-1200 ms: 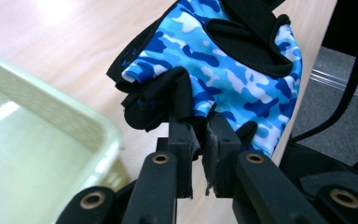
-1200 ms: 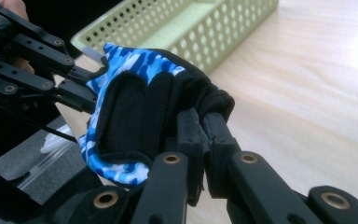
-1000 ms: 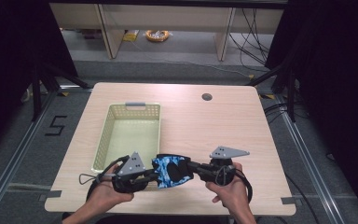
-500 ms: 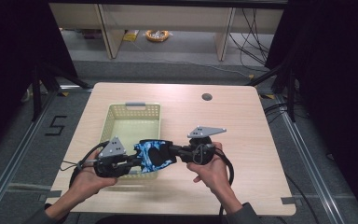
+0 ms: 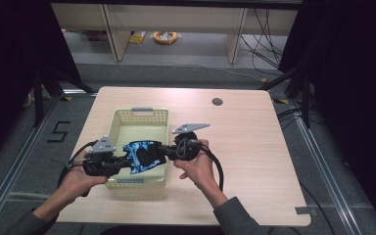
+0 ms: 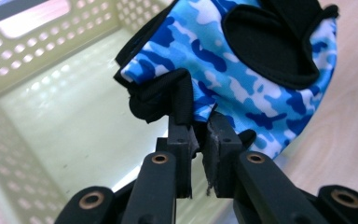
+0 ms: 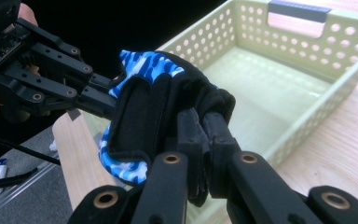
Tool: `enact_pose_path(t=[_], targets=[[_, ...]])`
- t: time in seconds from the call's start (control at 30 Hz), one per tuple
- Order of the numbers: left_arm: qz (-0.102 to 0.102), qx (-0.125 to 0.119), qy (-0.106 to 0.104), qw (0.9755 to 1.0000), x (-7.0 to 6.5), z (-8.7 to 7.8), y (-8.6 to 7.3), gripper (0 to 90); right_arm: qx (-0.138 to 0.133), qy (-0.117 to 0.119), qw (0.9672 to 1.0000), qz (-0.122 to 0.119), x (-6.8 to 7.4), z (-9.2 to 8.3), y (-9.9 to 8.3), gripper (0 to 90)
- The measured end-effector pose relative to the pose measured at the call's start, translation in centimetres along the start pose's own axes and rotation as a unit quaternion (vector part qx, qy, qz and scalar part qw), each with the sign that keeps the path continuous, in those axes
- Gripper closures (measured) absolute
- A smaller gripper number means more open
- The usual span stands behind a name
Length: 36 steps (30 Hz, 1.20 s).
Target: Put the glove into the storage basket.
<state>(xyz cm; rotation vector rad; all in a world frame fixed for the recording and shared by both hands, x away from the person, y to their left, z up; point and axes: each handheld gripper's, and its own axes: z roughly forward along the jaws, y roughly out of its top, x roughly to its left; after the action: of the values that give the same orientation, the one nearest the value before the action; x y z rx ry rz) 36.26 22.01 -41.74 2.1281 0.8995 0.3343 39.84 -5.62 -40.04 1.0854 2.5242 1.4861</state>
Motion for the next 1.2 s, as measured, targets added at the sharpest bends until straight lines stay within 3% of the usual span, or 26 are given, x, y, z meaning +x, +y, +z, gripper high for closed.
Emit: enact_pose_path(t=[0.17,0.37,0.7,0.83,0.93,1.03,1.2], targets=[[-0.02,0.013,-0.003,0.9997,1.3,0.3,-0.8,81.0,0.005,0.001,1.0,0.005,-0.1,1.7,0.2,87.5],[-0.022,0.038,-0.007,0.999,2.2,0.7,-1.5,81.0,0.022,-0.005,0.9996,0.014,-0.2,3.4,-0.1,87.5],[-0.025,0.069,-0.011,0.9973,2.9,1.4,-2.1,80.7,0.037,-0.003,0.9991,0.02,-0.1,4.8,-1.0,87.5],[-0.033,0.077,-0.009,0.9964,2.9,1.7,-2.4,80.4,0.044,-0.013,0.9987,0.021,0.0,5.3,-1.2,87.4],[-0.027,0.089,-0.011,0.9956,3.1,1.7,-2.6,80.1,0.049,-0.013,0.9984,0.023,0.1,5.6,-1.5,87.4],[-0.039,0.101,-0.012,0.994,3.2,1.9,-2.7,79.3,0.056,-0.012,0.998,0.027,0.2,5.9,-1.6,87.4],[-0.029,0.113,-0.011,0.9932,3.2,1.8,-2.8,76.7,0.065,-0.009,0.9975,0.026,0.1,6.4,-2.0,87.4]])
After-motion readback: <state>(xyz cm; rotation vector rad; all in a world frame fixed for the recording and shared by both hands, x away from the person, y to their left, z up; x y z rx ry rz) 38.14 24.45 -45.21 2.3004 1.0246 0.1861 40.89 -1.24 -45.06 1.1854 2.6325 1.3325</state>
